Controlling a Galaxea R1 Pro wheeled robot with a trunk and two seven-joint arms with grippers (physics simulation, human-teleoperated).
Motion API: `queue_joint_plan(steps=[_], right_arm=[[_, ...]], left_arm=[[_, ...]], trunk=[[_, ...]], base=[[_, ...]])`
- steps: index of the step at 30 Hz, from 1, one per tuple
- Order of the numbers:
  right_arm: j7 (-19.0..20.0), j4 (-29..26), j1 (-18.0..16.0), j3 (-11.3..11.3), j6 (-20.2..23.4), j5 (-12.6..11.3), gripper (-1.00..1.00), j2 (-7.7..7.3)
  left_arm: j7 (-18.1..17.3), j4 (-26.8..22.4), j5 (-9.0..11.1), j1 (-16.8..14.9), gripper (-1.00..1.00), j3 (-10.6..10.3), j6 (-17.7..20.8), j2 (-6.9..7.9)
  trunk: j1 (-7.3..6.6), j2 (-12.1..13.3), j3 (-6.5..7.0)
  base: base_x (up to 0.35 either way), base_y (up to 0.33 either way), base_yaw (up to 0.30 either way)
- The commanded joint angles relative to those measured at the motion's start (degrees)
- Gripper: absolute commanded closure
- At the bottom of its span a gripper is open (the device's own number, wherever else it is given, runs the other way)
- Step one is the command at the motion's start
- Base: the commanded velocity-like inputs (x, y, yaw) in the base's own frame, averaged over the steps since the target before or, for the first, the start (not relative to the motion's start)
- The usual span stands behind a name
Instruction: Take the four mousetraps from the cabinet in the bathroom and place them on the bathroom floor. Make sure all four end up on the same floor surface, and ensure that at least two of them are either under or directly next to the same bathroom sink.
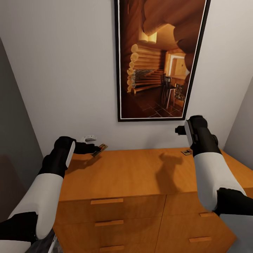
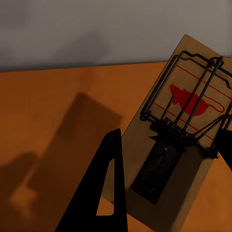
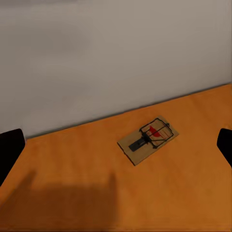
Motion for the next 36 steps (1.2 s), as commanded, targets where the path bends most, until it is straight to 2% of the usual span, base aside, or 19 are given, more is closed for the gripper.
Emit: queue_joint_plan(steps=[1,5,9,17,36], right_arm=[[0.04,1.11,-0.32,-0.06,0.23,0.20,-1.00,-0.01],[0.09,5.54,-0.99,-0.33,0.23,0.13,-1.00,-0.12],[0.42,7.22,-1.24,-1.16,0.23,-0.73,-1.00,-0.13],[0.62,7.96,-1.36,-2.59,0.23,-3.50,-1.00,-0.28],[0.48,8.04,-1.39,-2.64,0.23,-3.82,-1.00,0.20]], left_arm=[[-0.56,-0.02,-0.59,-0.05,1.00,0.10,0.16,-0.02],[-0.55,0.03,-0.53,-0.05,1.00,0.10,0.14,-0.14],[-0.54,0.03,-0.52,-0.05,1.00,0.10,0.15,-0.36],[-0.54,-0.10,-0.51,-0.04,1.00,0.10,0.13,-0.52],[-0.51,0.04,-0.09,-0.02,1.00,0.13,0.04,-0.56]], trunk=[[0.00,-0.04,-0.07],[0.00,-0.04,-0.07],[0.00,-0.04,-0.07],[0.00,-0.04,-0.07],[0.00,-0.04,-0.07]], base=[[0.000,0.000,0.000],[0.000,0.000,0.000],[0.000,0.000,0.000],[0.000,0.000,0.000],[0.000,0.000,0.000]])
